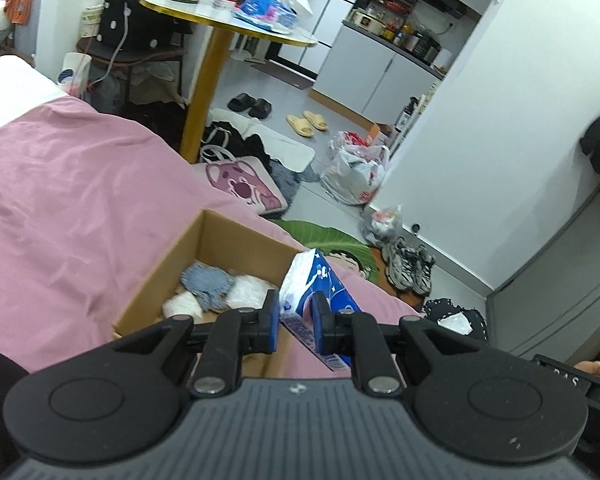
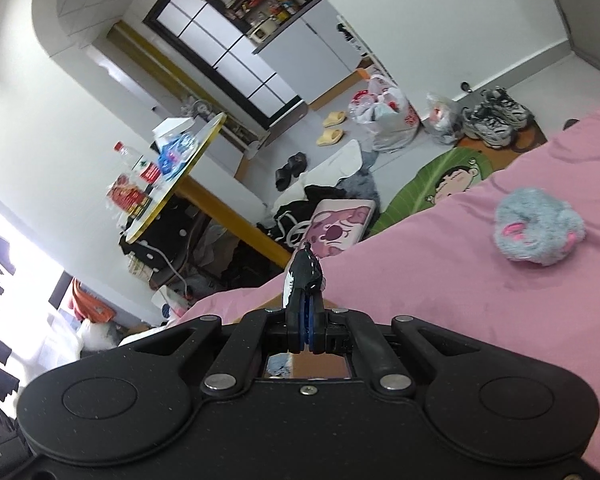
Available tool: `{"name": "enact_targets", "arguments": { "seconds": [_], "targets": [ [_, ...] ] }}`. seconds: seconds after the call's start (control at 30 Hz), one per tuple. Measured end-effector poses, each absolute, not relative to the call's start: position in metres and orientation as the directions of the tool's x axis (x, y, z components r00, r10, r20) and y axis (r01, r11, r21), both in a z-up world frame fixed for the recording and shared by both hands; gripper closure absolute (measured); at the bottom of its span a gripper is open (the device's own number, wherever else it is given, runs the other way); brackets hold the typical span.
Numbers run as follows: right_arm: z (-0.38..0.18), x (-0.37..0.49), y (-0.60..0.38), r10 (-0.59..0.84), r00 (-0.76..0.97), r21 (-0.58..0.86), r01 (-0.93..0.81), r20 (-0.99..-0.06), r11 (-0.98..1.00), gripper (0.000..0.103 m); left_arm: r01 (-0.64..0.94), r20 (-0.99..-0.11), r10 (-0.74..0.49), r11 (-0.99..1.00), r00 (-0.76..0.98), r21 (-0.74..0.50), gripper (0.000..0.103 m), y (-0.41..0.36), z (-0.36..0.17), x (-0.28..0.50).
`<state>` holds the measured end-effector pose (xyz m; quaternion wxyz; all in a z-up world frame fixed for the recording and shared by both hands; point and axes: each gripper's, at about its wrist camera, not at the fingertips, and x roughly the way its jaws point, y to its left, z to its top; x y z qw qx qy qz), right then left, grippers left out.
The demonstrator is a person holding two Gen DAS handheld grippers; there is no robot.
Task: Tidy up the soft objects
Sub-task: 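Carry the tissue pack and black patch into the box and open both tools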
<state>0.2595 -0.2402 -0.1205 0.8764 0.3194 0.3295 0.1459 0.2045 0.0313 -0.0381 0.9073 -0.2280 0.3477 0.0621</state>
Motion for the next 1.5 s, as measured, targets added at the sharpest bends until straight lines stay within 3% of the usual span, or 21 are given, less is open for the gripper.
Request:
{"name": "enact_targets", "arguments": {
  "seconds": [0.63, 1.1, 1.5],
  "targets": [
    [-0.126, 0.259, -0.155, 0.588, 0.632, 0.644, -0.178, -0.505, 0.744, 0.101, -0.382, -0.727, 0.036, 0.867, 0.686, -0.318, 0.088, 0.092, -0.07, 0.212],
    [-0.162, 0.264, -0.129, 0.605, 0.57, 0.646, -0.161, -0.556, 0.746, 0.101, -0.467, -0.827, 0.082, 0.855, 0.555, -0.228, 0.087, 0.113, -0.116, 0.229],
    [-0.173, 0.273, -0.117, 0.621, 0.535, 0.652, -0.162, -0.573, 0.741, 0.101, -0.446, -0.838, 0.084, 0.873, 0.539, -0.198, 0.083, 0.108, -0.111, 0.245]
  ]
}}
